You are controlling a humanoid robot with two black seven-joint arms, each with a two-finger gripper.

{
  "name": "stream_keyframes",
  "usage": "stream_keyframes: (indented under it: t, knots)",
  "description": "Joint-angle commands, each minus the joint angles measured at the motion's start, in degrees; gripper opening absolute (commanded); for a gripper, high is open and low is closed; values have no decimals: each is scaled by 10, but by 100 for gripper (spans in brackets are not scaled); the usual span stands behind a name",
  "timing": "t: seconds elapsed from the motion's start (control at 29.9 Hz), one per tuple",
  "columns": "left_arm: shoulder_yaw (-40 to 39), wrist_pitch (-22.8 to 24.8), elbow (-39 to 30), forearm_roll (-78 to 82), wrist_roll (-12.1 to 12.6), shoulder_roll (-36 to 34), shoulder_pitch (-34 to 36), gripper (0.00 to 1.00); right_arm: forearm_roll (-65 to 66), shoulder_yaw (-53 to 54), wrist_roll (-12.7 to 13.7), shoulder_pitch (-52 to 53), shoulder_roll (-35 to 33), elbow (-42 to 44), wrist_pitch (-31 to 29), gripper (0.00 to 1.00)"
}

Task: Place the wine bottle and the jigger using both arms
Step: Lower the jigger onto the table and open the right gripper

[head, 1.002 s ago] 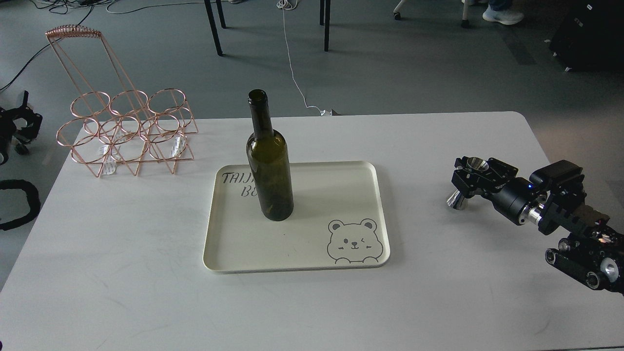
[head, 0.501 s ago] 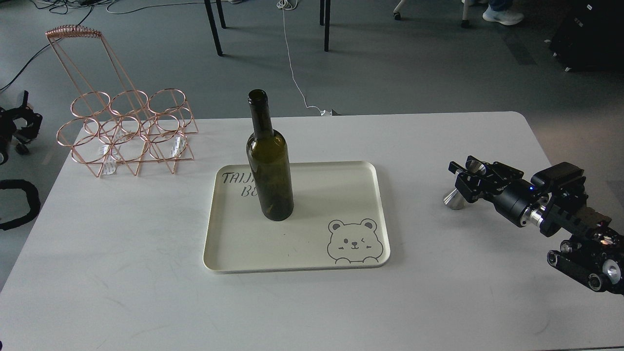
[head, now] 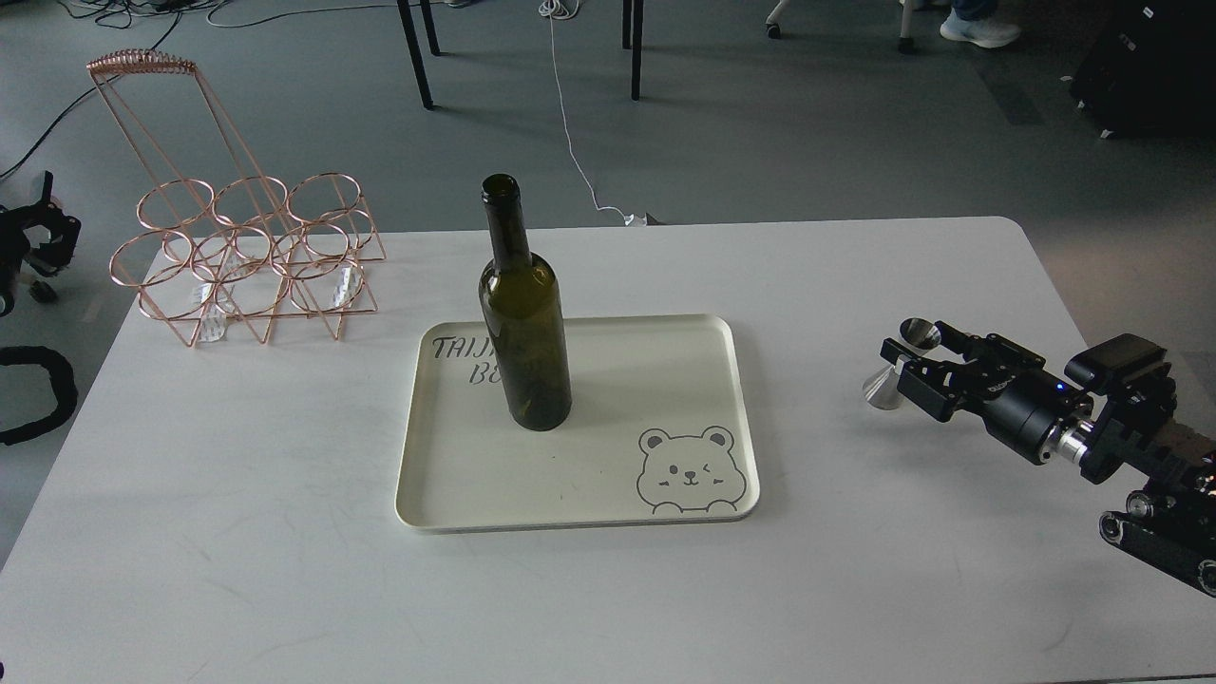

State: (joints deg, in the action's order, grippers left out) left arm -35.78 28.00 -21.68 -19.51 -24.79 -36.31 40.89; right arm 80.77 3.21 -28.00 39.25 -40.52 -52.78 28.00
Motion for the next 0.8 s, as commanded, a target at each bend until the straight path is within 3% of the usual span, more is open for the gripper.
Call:
stream_keyframes:
  t: [0.0,0.47,0.77]
  knots:
    - [-1,0,-1,0,0,0,2,99,0,5,0,3,-5,-3,0,94]
    - [0,0,-1,0,3,-9,2,99,-18,43,0,74,-54,-62,0,95]
    - [4,0,-16,6,11,-29,5,99,-302,51,0,180,-30,-17,0,95]
